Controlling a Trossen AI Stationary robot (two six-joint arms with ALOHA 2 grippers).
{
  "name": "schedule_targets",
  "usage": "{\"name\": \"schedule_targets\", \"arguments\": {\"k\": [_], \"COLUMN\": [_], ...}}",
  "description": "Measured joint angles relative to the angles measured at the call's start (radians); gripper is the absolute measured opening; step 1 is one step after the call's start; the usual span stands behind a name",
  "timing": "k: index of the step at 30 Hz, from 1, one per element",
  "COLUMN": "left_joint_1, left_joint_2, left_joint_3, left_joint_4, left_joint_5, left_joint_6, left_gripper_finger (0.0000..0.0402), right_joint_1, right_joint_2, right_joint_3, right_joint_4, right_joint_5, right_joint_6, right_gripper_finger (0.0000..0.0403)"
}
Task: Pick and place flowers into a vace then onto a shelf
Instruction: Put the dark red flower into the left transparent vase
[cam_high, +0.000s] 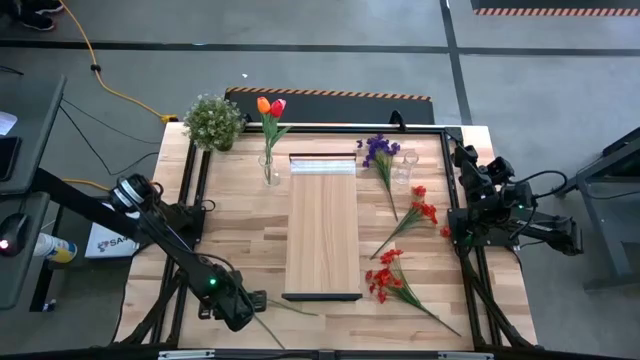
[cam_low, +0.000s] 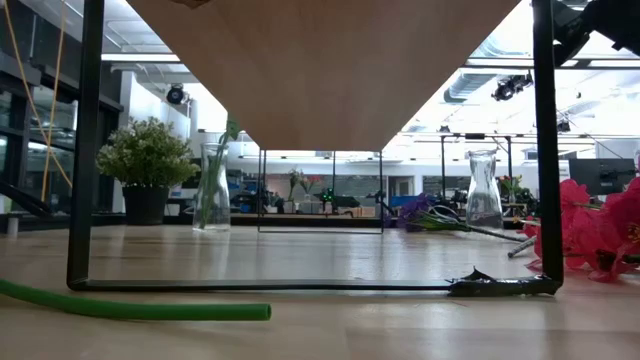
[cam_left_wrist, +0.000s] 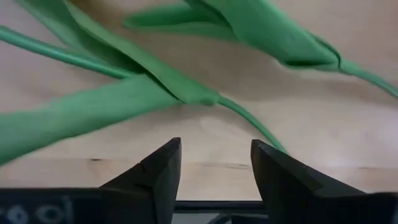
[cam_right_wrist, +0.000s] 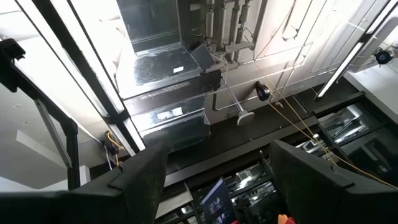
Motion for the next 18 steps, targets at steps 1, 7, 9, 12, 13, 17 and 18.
{"name": "schedule_targets", "arguments": {"k": [1, 7, 9, 12, 13, 17, 18], "left_joint_1": [0.004, 0.039, 0.051, 0.057, 0.057, 0.055, 0.055], "left_joint_2": [0.004, 0.012, 0.012, 0.012, 0.012, 0.012, 0.012], "left_joint_3": [0.000, 0.000, 0.000, 0.000, 0.000, 0.000, 0.000], "left_joint_4": [-0.002, -0.011, -0.012, -0.015, -0.015, -0.027, -0.034], "left_joint_5": [0.000, -0.002, -0.005, -0.006, -0.005, 0.011, 0.021], "left_joint_6": [0.000, 0.001, 0.005, 0.008, 0.008, 0.009, 0.008], "left_gripper_finger": [0.0220, 0.0211, 0.0211, 0.0211, 0.0211, 0.0211, 0.0211], "right_joint_1": [0.000, 0.000, 0.000, 0.000, 0.000, 0.000, 0.000], "right_joint_2": [0.000, 0.000, 0.000, 0.000, 0.000, 0.000, 0.000], "right_joint_3": [0.000, 0.000, 0.000, 0.000, 0.000, 0.000, 0.000], "right_joint_4": [-0.001, 0.000, -0.001, -0.001, -0.001, -0.001, -0.001], "right_joint_5": [0.000, 0.000, 0.000, 0.000, -0.001, 0.000, 0.000], "right_joint_6": [0.000, 0.003, 0.002, 0.002, 0.001, 0.001, 0.001], "right_gripper_finger": [0.0272, 0.0272, 0.0273, 0.0271, 0.0271, 0.0272, 0.0273]}}
